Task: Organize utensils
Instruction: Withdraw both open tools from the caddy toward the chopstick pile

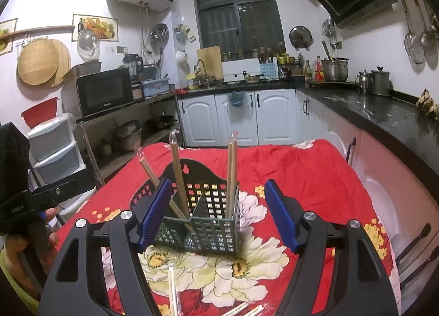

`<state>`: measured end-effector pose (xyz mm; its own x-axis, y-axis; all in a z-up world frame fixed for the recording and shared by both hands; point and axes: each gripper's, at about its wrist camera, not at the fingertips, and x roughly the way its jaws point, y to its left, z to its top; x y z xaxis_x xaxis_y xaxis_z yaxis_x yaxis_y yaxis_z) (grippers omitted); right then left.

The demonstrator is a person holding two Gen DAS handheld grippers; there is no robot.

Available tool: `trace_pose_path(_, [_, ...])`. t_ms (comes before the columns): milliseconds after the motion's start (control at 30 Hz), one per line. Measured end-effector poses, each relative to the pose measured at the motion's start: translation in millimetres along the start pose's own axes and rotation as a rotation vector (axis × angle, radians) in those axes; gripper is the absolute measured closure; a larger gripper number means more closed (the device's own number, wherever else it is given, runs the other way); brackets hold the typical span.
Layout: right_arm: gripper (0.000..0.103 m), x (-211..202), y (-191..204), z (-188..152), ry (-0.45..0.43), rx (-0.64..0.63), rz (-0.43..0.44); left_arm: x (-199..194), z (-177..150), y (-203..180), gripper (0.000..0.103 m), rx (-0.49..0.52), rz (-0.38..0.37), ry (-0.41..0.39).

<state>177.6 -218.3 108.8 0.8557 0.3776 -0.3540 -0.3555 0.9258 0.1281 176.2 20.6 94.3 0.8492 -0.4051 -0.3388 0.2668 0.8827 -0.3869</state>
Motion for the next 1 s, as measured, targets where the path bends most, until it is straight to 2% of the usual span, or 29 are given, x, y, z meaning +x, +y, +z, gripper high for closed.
trace_pose_path(1000, [0.035, 5, 2, -42, 0.104, 0.007, 0.023, 1, -44, 22, 0.011, -0.032, 0.057, 0.109])
